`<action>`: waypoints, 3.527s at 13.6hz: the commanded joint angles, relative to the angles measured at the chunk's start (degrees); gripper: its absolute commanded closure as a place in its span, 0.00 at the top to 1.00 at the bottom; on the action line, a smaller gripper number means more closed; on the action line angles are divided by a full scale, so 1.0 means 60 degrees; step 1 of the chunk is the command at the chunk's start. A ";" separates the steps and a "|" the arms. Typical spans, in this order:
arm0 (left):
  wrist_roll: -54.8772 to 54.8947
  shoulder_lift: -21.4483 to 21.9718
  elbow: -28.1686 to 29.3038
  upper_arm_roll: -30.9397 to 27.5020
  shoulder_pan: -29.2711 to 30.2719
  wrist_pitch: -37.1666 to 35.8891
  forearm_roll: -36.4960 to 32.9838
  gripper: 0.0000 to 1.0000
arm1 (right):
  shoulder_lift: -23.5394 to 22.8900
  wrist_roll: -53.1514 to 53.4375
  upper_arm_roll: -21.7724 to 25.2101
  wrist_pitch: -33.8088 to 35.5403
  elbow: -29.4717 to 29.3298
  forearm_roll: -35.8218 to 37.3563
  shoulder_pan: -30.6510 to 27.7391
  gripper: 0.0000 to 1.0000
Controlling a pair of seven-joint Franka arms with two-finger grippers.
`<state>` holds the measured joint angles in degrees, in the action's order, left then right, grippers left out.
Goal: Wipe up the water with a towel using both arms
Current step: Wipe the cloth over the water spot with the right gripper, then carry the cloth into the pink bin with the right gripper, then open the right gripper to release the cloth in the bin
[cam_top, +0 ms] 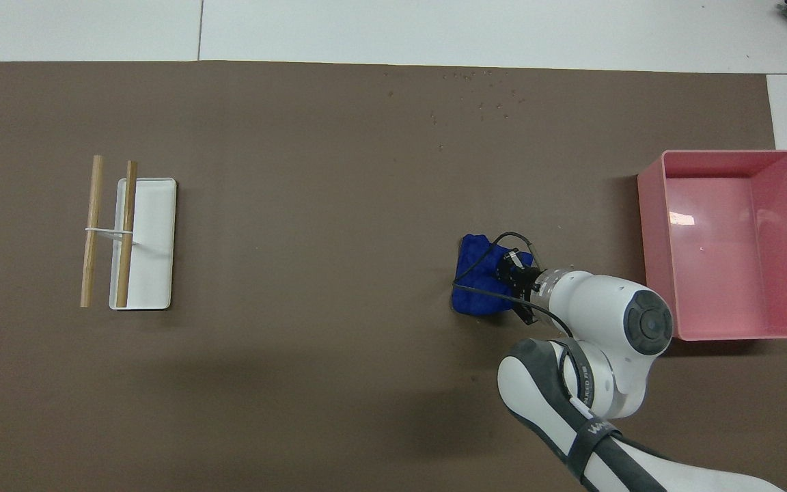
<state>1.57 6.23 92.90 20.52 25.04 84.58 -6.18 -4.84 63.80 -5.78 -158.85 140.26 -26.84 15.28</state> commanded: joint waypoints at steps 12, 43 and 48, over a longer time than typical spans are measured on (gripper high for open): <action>0.0354 -0.0187 -0.0131 -0.0415 -0.0335 0.0303 -0.0156 1.00 | 0.2403 -0.0790 0.0055 0.7967 -0.2305 0.1424 -0.1870 0.00; 0.0266 -0.0776 -0.0836 -0.3260 -0.3749 -0.0078 0.0489 1.00 | -0.0557 -0.9828 0.0040 0.4180 -0.2209 0.1792 -0.7865 1.00; 0.0266 -0.0775 -0.0850 -0.3303 -0.3881 -0.0137 0.0489 1.00 | 0.0452 -0.9740 -0.0004 0.5702 -0.2940 0.1939 -0.7718 1.00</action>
<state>3.32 1.51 87.84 1.99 2.71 84.52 -3.88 -5.92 7.13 -5.10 -128.29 123.74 -14.64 -30.50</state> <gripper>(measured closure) 0.000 0.000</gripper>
